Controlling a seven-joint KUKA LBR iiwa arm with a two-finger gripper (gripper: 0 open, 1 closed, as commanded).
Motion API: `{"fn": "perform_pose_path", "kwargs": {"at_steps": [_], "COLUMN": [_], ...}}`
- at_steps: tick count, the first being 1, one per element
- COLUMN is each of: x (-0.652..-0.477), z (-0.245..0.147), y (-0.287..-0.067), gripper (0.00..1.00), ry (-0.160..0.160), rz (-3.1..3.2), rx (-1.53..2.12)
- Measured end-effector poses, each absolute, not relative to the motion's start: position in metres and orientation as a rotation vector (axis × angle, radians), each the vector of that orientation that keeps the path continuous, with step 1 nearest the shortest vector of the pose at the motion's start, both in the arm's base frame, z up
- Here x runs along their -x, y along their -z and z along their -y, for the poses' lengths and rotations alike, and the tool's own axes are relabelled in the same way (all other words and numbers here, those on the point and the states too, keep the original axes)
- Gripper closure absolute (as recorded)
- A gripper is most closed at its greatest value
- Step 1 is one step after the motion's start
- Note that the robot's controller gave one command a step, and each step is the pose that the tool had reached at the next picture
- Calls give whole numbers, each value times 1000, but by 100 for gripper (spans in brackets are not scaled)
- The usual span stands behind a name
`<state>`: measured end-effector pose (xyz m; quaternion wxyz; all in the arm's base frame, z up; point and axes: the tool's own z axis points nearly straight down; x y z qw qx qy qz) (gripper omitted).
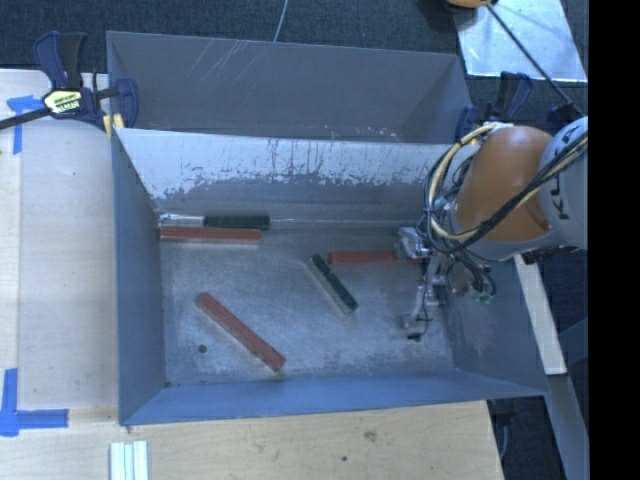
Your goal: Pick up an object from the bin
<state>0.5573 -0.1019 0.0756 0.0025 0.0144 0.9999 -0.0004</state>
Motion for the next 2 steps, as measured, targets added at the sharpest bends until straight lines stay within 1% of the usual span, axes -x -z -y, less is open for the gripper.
{"fn": "perform_pose_path", "kwargs": {"at_steps": [1,2], "x": [-581,-619], "z": [87,88], "y": [-69,-95], "gripper": [0,0], "ry": [2,1], "rz": [-3135,-3138], "rx": [-164,15]}}
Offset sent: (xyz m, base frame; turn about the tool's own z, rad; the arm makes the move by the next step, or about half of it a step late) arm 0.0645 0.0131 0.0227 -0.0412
